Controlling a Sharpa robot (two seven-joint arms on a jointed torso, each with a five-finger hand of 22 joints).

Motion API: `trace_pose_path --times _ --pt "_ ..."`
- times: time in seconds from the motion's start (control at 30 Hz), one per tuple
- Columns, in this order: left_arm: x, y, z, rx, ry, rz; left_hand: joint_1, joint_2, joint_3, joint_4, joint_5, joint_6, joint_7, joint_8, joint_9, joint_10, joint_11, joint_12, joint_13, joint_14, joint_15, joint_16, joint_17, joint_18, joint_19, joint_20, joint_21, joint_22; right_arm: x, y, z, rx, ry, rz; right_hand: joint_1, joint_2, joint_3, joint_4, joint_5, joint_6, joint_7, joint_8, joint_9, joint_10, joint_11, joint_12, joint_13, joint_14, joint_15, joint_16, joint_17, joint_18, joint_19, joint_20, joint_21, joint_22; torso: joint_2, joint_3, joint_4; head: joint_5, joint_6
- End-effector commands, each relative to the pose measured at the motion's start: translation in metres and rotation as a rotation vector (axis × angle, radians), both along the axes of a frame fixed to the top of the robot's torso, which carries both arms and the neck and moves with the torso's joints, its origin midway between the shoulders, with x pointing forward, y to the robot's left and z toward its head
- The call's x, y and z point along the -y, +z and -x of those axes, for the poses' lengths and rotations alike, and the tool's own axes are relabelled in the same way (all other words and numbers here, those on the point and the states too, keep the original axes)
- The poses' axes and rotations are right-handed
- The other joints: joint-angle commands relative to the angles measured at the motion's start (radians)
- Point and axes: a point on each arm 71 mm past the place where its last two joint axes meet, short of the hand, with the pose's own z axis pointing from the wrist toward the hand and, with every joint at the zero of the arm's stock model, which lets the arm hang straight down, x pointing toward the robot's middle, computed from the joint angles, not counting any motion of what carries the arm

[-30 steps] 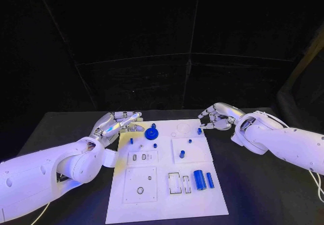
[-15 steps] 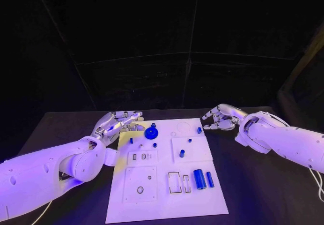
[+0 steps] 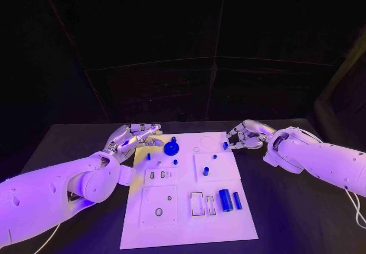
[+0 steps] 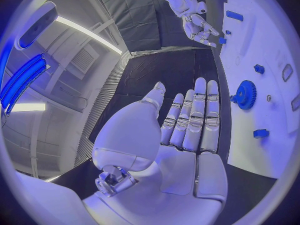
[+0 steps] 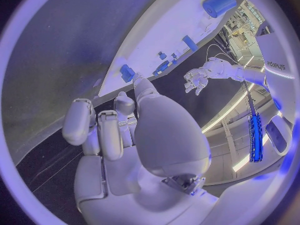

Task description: Assemble the parts on the task board

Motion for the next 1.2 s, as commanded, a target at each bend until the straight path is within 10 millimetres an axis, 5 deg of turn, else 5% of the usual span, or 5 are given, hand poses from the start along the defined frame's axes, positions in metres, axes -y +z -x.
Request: trace_pose_path --times 0.03,1.2 --pt "0.001 0.001 0.0 0.002 -0.014 0.005 -0.001 0.007 0.001 -0.006 0.003 0.006 0.03 -0.004 -0.001 0.007 -0.001 -0.006 -0.001 0.005 -0.001 -0.004 0.001 0.014 0.007 0.0 -0.004 -0.001 -0.004 -0.001 0.0 -0.02 0.021 -0.005 0.008 0.001 -0.001 -0.006 0.008 0.007 0.001 -0.001 0.0 -0.005 -0.002 -0.004 0.001 0.067 -0.004 -0.003 0.083 -0.012 -0.007 -0.001 -0.005 0.001 -0.001 -0.0004 -0.0004 -0.001 -0.001" --pt "-0.002 0.0 -0.001 -0.005 -0.014 0.002 -0.001 0.007 0.001 -0.006 0.003 0.006 0.03 -0.004 -0.001 0.007 -0.001 -0.006 -0.001 0.005 -0.001 -0.004 0.001 0.014 0.007 0.0 -0.004 -0.001 -0.012 -0.017 -0.003 -0.046 0.024 0.034 0.041 0.058 0.033 -0.022 -0.032 0.065 -0.008 0.022 0.004 0.018 -0.012 0.018 0.023 0.071 -0.012 0.002 0.097 -0.015 0.001 -0.007 0.001 0.015 -0.001 0.0005 0.0006 0.001 -0.005"
